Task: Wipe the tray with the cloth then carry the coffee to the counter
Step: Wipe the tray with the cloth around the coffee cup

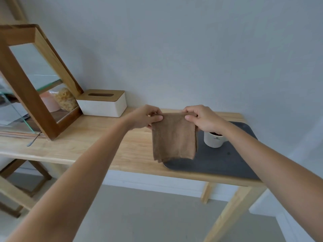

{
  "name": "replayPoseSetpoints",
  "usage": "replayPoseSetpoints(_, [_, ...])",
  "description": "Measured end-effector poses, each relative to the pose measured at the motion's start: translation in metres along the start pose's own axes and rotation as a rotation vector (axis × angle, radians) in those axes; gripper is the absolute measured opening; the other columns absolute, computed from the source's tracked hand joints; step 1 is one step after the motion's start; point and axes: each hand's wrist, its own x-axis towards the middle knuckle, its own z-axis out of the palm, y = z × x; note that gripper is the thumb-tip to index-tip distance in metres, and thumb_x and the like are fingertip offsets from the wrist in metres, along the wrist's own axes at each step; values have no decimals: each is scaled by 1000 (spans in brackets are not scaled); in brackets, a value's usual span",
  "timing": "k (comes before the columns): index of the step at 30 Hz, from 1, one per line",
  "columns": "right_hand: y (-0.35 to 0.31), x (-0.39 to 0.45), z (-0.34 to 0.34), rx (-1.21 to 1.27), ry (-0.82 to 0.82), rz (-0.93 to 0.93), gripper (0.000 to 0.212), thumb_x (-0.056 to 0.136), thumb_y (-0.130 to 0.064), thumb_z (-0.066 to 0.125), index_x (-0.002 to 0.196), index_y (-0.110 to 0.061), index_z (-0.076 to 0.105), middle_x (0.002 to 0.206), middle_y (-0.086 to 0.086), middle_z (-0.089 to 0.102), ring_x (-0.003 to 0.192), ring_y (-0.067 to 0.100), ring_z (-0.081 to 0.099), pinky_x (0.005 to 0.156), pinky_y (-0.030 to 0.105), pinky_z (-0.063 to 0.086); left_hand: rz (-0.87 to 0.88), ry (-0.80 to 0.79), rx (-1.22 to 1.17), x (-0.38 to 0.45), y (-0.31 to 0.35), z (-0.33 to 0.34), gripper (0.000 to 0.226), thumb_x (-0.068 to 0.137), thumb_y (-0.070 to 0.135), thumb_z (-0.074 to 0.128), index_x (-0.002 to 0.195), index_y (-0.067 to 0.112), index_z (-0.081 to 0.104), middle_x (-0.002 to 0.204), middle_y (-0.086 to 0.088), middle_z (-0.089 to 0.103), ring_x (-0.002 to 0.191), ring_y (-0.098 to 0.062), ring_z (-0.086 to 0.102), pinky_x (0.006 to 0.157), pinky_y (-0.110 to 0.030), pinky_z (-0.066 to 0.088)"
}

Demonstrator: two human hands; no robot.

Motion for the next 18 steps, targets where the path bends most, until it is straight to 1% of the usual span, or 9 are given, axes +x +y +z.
replayPoseSetpoints(2, [16, -8, 3, -125, 10, -15, 27, 98, -14, 47, 121, -14, 62, 119, 6, 66, 111, 23, 60, 89, 30, 43, 20, 24, 4, 9, -4, 25, 12, 94, 15, 56, 87, 17, 65, 81, -1, 58, 74, -12, 55, 62, -21, 52])
replayPoseSetpoints(4, [36, -18, 11, -188, -11, -34, 29, 98, -13, 44, 119, -21, 63, 114, 8, 69, 107, 25, 62, 93, 36, 46, 52, 84, 47, 13, -12, 49, 13, 93, 15, 58, 87, 20, 68, 78, 5, 62, 74, -12, 57, 68, -29, 51])
replayPoseSetpoints(7, [62, -39, 23, -271, -67, -65, 33, 98, -13, 40, 121, -26, 60, 103, 8, 70, 94, 26, 64, 86, 41, 50, 88, 177, 96, 4, -21, 83, 14, 89, 15, 63, 97, 19, 73, 87, 6, 71, 83, -10, 64, 77, -31, 52])
replayPoseSetpoints(9, [75, -55, 32, -281, -139, -121, 32, 97, -14, 43, 122, -23, 61, 114, 5, 67, 104, 24, 62, 91, 39, 48, 140, 186, 125, -8, -25, 100, 18, 87, 15, 66, 102, 21, 74, 92, 5, 72, 85, -6, 63, 78, -25, 50])
replayPoseSetpoints(10, [80, -61, 37, -283, -195, -142, 32, 96, -18, 46, 125, -22, 60, 125, 3, 62, 114, 22, 57, 98, 36, 45, 144, 176, 131, -15, -28, 108, 20, 86, 16, 68, 104, 22, 74, 96, 5, 72, 88, -6, 63, 80, -24, 49])
replayPoseSetpoints(12, [90, -67, 45, -267, -268, -156, 36, 94, -32, 53, 127, -20, 60, 146, -1, 45, 133, 17, 43, 109, 31, 35, 102, 173, 114, -31, -33, 123, 31, 82, 22, 73, 113, 25, 70, 114, 7, 66, 105, -5, 60, 92, -29, 48])
replayPoseSetpoints(14, [94, -64, 50, -226, -238, -160, 36, 93, -38, 53, 121, -17, 63, 153, 1, 35, 143, 15, 28, 115, 30, 26, 37, 246, 125, -47, -38, 141, 57, 76, 36, 76, 130, 30, 56, 134, 15, 51, 123, -3, 47, 104, -33, 42])
replayPoseSetpoints(16, [92, -55, 58, -224, -160, -225, 30, 95, -33, 50, 119, -18, 61, 155, 2, 32, 147, 15, 17, 120, 40, 18, -72, 357, 171, -61, -37, 162, 85, 71, 58, 70, 144, 32, 34, 142, 18, 36, 129, 0, 34, 113, -35, 28])
replayPoseSetpoints(18, [89, -44, 69, -275, -113, -306, 33, 98, -30, 45, 130, -25, 51, 158, 1, 26, 149, 16, 8, 121, 50, 8, -205, 440, 163, -67, -33, 183, 104, 69, 74, 56, 151, 25, 14, 144, 14, 34, 133, -2, 30, 119, -38, 12])
